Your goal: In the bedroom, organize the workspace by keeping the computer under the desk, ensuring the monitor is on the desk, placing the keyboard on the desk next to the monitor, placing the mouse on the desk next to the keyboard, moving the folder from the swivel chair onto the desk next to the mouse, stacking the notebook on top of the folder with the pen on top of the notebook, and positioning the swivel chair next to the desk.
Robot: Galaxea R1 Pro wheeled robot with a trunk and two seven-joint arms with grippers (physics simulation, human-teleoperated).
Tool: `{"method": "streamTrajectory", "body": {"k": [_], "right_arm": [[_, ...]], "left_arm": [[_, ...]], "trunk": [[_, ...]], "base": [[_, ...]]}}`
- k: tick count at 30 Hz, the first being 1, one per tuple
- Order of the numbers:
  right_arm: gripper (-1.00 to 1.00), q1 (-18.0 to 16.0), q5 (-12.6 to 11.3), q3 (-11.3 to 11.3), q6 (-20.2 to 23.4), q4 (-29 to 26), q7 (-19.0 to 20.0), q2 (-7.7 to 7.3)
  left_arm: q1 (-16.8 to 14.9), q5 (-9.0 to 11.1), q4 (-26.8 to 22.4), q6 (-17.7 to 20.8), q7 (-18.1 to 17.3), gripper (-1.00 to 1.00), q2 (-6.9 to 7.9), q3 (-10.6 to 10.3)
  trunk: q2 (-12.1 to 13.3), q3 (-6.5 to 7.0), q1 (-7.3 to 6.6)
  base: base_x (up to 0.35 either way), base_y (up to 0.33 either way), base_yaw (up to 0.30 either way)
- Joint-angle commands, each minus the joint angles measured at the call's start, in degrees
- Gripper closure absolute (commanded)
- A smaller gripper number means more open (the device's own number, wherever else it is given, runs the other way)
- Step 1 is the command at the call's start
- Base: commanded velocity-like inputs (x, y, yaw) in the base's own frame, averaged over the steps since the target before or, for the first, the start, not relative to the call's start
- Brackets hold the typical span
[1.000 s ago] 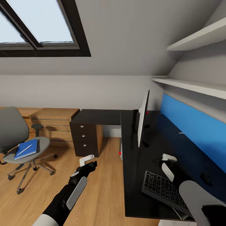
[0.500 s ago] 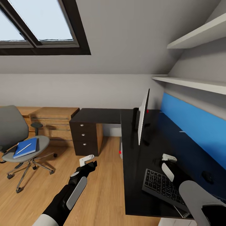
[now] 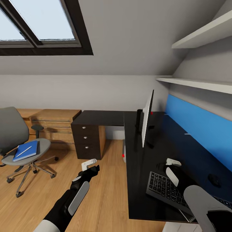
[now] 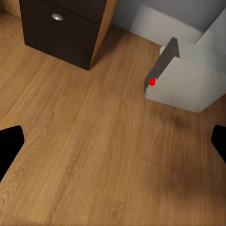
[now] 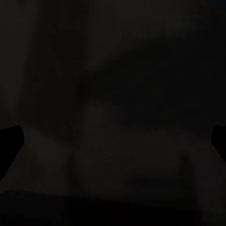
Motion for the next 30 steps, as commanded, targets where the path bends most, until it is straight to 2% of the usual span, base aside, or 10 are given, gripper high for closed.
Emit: {"method": "streamTrajectory", "body": {"k": [1, 13, 24, 28, 30], "right_arm": [[-1.00, -0.02, -0.56, 0.48, 0.30, -0.13, -0.46, -0.06], [-1.00, -0.02, -0.65, 0.54, 0.69, -0.20, -0.46, 0.18], [-1.00, -0.02, -0.68, 0.41, 3.50, -0.25, -0.41, 0.22], [-1.00, -0.02, -0.70, 0.43, 3.57, -0.34, -0.33, 0.23], [-1.00, -0.36, -0.37, 0.80, 3.24, -0.69, -0.63, 0.56]], "left_arm": [[-0.04, 0.42, -0.09, 0.13, 0.44, -1.00, 0.02, -0.11], [-0.04, 0.52, 0.14, 0.34, 0.43, -1.00, 0.16, -0.10], [-0.04, 0.52, 0.17, 0.47, 0.52, -1.00, 0.23, -0.08], [-0.04, 0.52, 0.17, 0.48, 0.52, -1.00, 0.53, -0.10], [-0.04, 0.49, -0.16, 0.82, 0.80, -1.00, 1.18, -0.14]], "trunk": [[-0.04, -0.07, 0.00], [-0.04, -0.07, 0.00], [-0.04, -0.07, 0.00], [-0.04, -0.07, 0.00], [-0.04, -0.07, 0.00]], "base": [[0.000, 0.000, 0.000], [0.000, 0.000, 0.000], [0.000, 0.000, 0.000], [0.000, 0.000, 0.000], [0.000, 0.000, 0.000]]}}
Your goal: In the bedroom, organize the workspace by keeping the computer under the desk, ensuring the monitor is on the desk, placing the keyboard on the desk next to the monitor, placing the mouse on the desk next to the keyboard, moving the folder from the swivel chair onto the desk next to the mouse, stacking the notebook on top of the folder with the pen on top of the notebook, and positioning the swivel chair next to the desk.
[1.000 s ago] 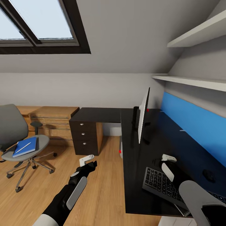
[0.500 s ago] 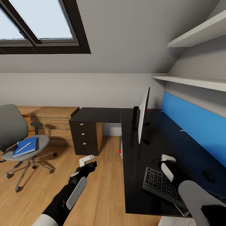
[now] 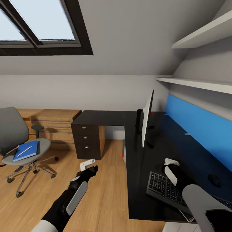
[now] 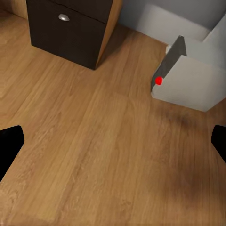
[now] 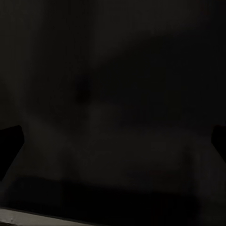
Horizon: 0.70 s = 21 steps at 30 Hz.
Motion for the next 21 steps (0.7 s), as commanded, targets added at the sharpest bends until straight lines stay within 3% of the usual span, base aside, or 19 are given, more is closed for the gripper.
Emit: {"method": "streamTrajectory", "body": {"k": [1, 7, 11, 21], "right_arm": [[-1.00, -0.14, -0.27, 0.82, -0.09, -0.45, -0.81, 0.26], [-1.00, -0.14, 0.41, 1.11, -0.24, -1.27, -0.29, 2.21], [-1.00, -0.14, 0.80, 1.87, -0.28, -1.44, 0.08, 3.51], [-1.00, -0.14, 0.98, 2.91, -0.36, -1.53, 0.15, 3.89]], "left_arm": [[-0.04, 0.10, -0.42, 0.13, 0.50, -1.00, -0.21, 0.04], [-0.04, 0.00, -0.05, 0.09, 0.52, -1.00, -0.45, 0.09], [-0.04, 0.00, -1.15, 0.10, 0.52, -1.00, 0.48, -0.02], [-0.04, 0.03, -2.17, 0.15, 0.53, -1.00, 0.94, -0.07]], "trunk": [[-0.04, -0.07, 0.00], [-0.04, -0.07, 0.00], [-0.04, -0.07, 0.00], [-0.04, -0.07, 0.00]], "base": [[0.000, 0.000, 0.000], [0.000, 0.000, 0.000], [0.000, 0.000, 0.000], [0.000, 0.000, 0.000]]}}
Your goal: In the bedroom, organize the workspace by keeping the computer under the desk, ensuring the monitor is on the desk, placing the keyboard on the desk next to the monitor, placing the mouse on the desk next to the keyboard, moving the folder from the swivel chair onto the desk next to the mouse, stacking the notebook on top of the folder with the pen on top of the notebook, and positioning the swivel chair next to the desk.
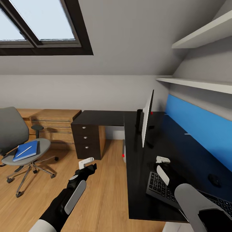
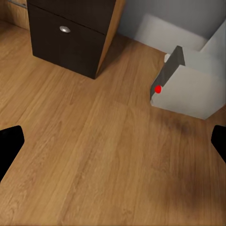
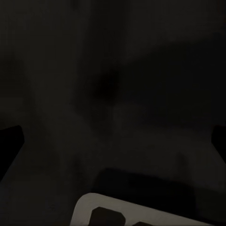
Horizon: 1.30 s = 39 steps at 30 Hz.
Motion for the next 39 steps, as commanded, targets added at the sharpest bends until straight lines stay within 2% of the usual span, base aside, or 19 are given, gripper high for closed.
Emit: {"method": "streamTrajectory", "body": {"k": [1, 20, 31, 39], "right_arm": [[-1.00, -0.03, -0.59, 0.50, 0.25, -0.12, -0.49, -0.07], [-1.00, -0.03, -0.64, -0.10, 0.15, 0.29, -1.17, -0.47], [-1.00, -0.03, -0.89, -0.28, 0.20, 0.31, -3.31, -2.00], [-1.00, -0.03, -0.87, -1.51, 0.24, 0.31, -3.53, -2.84]], "left_arm": [[-0.04, 0.35, -0.10, 0.16, 0.43, -1.00, 0.03, -0.11], [-0.04, 0.35, -0.15, 0.16, 0.42, -1.00, 0.06, -0.11], [-0.04, 0.35, -0.20, 0.16, 0.43, -1.00, 0.12, -0.11], [-0.04, 0.35, -0.24, 0.16, 0.43, -1.00, 0.22, -0.11]], "trunk": [[-0.04, -0.07, 0.00], [-0.04, -0.07, 0.00], [-0.04, -0.07, 0.00], [-0.04, -0.07, 0.00]], "base": [[0.000, 0.000, 0.000], [0.000, 0.000, 0.000], [0.000, 0.000, 0.000], [0.000, 0.000, 0.000]]}}
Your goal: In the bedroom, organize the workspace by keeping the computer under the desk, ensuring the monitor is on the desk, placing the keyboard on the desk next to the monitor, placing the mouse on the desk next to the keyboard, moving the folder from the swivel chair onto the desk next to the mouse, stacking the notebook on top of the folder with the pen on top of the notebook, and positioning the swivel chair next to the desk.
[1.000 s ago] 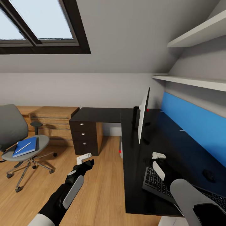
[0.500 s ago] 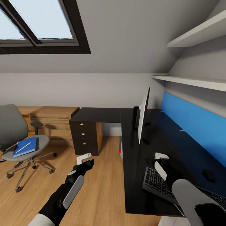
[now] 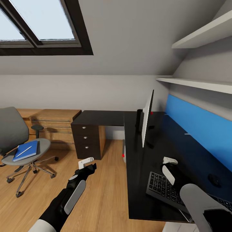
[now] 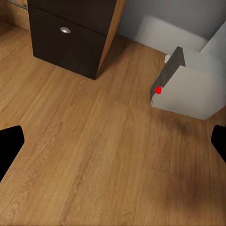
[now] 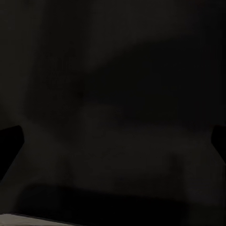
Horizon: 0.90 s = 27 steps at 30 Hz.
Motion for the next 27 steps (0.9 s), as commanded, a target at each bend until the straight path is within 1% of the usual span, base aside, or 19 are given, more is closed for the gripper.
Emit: {"method": "streamTrajectory", "body": {"k": [1, 9, 21, 27], "right_arm": [[-1.00, -0.03, -0.56, 0.34, 0.26, -0.12, -0.49, -0.23], [-1.00, -0.03, -0.59, 0.08, 0.33, -0.06, -1.49, -0.96], [-1.00, -0.03, -0.55, -0.17, 0.46, 0.14, -2.26, -1.06], [-1.00, -0.03, -0.55, -0.18, 0.58, 0.19, -2.27, -1.00]], "left_arm": [[-0.05, 0.37, -0.09, 0.14, 0.46, -1.00, 0.05, -0.15], [-0.05, 0.37, -0.10, 0.14, 0.46, -1.00, 0.05, -0.13], [-0.05, 0.45, -0.18, 0.14, 0.46, -1.00, 0.05, -0.13], [-0.05, 0.52, -0.18, 0.14, 0.42, -1.00, 0.05, -0.11]], "trunk": [[-0.04, -0.07, 0.00], [-0.04, -0.07, 0.00], [-0.04, -0.07, 0.00], [-0.04, -0.07, 0.00]], "base": [[0.000, 0.000, 0.000], [0.000, 0.000, 0.000], [-0.006, 0.000, 0.000], [-0.205, 0.000, 0.000]]}}
